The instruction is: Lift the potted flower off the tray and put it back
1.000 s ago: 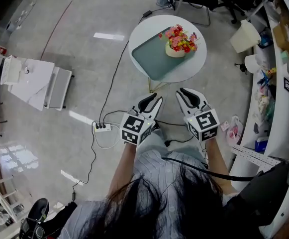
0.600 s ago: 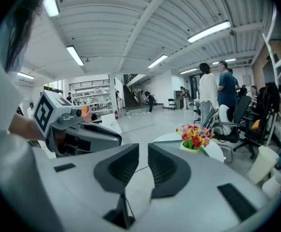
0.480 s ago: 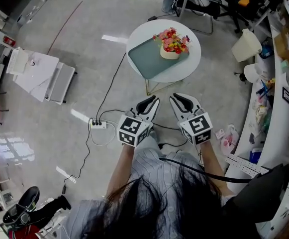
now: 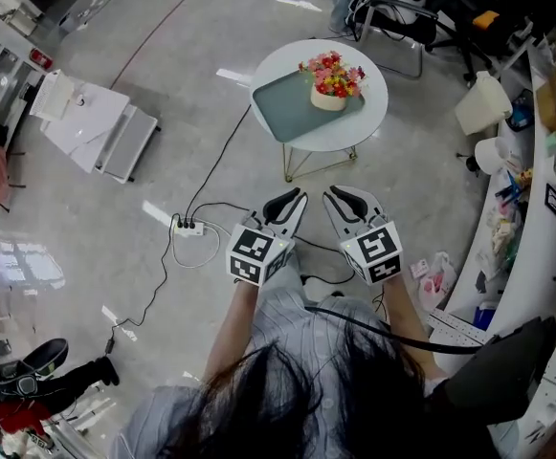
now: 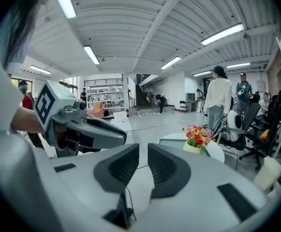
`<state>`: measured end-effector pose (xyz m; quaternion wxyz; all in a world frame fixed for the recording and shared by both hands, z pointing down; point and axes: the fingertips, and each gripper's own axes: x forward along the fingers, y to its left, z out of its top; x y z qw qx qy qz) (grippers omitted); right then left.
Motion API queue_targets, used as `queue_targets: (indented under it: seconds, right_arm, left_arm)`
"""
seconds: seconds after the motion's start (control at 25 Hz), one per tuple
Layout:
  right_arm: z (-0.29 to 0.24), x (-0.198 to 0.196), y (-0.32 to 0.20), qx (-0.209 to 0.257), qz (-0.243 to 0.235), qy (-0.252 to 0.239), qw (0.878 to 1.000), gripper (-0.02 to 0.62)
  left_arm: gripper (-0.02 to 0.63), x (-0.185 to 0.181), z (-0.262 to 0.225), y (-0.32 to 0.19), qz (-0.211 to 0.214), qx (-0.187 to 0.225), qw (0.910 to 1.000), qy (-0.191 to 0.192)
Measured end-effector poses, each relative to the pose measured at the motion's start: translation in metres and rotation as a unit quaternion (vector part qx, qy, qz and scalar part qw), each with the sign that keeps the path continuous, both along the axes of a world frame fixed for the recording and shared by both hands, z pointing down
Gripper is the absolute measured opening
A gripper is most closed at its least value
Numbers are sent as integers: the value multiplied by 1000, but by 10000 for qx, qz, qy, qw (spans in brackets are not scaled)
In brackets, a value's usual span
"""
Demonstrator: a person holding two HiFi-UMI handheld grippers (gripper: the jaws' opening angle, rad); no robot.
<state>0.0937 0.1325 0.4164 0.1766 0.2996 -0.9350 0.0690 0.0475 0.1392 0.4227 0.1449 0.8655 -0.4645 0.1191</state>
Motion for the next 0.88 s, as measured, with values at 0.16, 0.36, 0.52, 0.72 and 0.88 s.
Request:
queue_targets:
  seconds: [0.16, 0.36, 0.52, 0.72, 0.88]
  right_arm:
    - [1, 9, 20, -12, -79, -61, 9999, 72]
    - [4, 22, 45, -31, -101, -84, 9999, 71]
    - [6, 35, 58, -17, -94, -96, 9999, 71]
    - [3, 49, 70, 32, 0, -134, 9999, 71]
    - [3, 55, 75, 59, 24, -142, 9999, 71]
  left_arm:
    - [64, 12, 4, 19, -39, 10, 10000, -51]
    - [64, 29, 6, 38, -39, 3, 10000, -77]
    - [64, 40, 6, 49, -55, 45, 9999, -103]
    - [64, 52, 3, 60, 1, 66, 9999, -148]
    - [64, 57, 2, 64, -1, 83, 9998, -166]
